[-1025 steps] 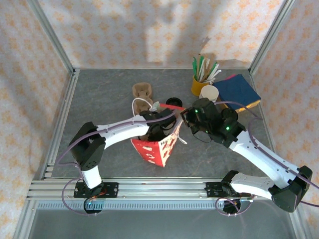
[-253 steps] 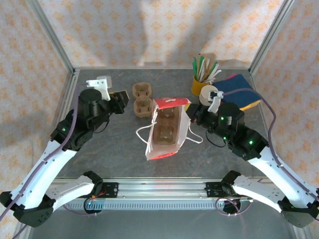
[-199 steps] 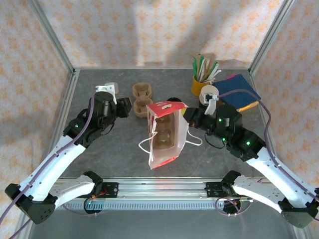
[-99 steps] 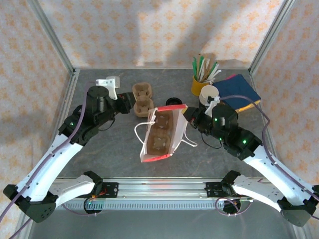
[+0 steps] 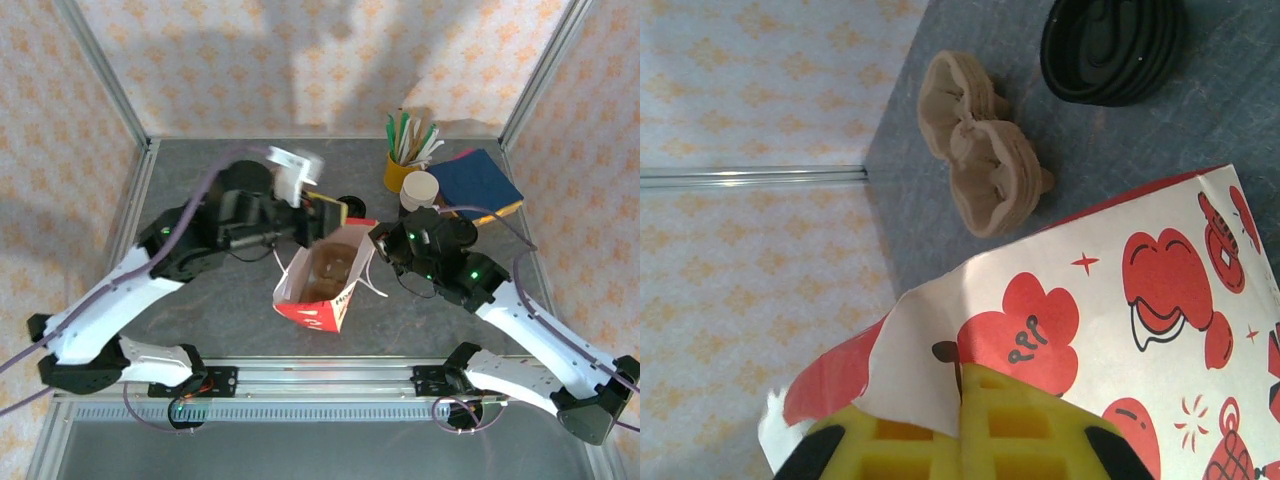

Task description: Pack the takeout coffee

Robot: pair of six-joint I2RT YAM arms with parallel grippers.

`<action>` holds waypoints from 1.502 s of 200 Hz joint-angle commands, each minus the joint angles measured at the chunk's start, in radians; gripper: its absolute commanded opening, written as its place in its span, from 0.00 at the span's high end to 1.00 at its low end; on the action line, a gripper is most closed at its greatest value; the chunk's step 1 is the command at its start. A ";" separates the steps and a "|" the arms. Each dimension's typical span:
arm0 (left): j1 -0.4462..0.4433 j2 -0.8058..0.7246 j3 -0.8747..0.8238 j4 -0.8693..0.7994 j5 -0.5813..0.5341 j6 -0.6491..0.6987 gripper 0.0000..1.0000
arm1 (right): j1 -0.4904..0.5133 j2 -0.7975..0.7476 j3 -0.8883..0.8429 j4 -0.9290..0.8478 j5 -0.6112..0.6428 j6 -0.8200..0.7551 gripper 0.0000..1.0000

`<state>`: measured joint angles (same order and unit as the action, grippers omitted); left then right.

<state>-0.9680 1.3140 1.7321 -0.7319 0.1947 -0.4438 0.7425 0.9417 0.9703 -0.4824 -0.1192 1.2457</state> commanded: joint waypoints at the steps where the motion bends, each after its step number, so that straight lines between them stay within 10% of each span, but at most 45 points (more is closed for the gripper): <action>1: -0.039 0.077 -0.002 -0.134 -0.026 0.021 0.69 | -0.005 -0.009 0.004 -0.023 0.031 0.054 1.00; 300: 0.043 0.493 -0.309 -0.135 0.088 0.110 0.88 | -0.005 -0.027 -0.022 -0.019 0.041 0.060 1.00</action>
<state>-0.9329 1.7809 1.4425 -0.8932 0.2321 -0.3645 0.7422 0.9264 0.9348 -0.5266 -0.0891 1.3010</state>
